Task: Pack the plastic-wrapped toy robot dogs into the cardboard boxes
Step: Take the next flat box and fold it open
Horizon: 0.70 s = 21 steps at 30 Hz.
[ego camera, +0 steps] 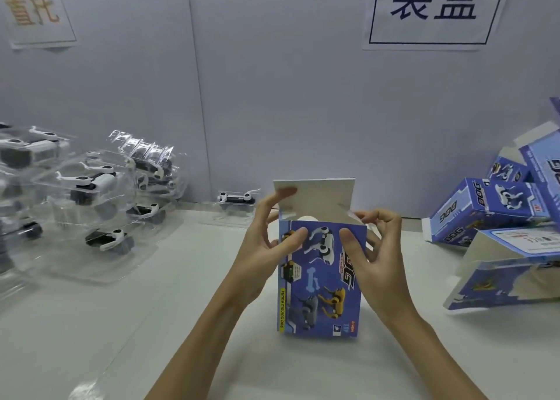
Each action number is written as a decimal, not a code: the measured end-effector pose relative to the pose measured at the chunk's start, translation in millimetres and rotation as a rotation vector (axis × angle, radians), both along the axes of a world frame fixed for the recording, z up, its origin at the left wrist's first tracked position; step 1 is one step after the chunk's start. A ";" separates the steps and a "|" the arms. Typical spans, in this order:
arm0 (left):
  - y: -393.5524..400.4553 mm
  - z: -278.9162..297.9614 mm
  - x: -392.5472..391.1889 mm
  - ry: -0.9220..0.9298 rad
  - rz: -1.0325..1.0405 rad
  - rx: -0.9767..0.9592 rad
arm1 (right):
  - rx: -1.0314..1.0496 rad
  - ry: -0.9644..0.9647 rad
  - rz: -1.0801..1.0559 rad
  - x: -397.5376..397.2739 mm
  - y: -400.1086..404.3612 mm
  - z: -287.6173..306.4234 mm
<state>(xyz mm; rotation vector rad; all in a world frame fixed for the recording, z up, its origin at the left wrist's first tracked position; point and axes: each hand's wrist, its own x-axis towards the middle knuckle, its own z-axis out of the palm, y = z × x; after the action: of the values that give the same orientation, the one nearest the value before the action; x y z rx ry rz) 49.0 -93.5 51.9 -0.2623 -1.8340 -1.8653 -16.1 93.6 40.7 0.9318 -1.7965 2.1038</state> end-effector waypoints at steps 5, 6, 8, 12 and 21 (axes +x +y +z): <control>3.8 1.1 2.9 -0.029 -0.011 -0.160 | 0.187 0.165 -0.020 -6.1 10.0 4.6; 4.8 -0.5 1.5 -0.026 -0.006 -0.165 | 0.210 0.185 -0.013 -7.7 11.3 5.2; 7.2 -3.3 -1.2 0.013 -0.012 -0.151 | 0.219 0.201 -0.012 -8.7 12.1 5.8; 6.2 -6.1 -6.1 0.051 0.037 -0.122 | 0.065 0.086 0.021 -9.4 10.2 2.0; -14.0 -21.1 -15.1 0.092 0.534 -0.372 | 0.072 0.200 -0.267 -10.3 -5.9 -15.6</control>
<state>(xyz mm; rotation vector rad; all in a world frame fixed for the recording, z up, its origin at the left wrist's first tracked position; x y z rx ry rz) 34.0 -107.4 30.8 0.0207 -1.9381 -1.1352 -26.4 87.7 25.1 0.8333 -1.7922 1.7326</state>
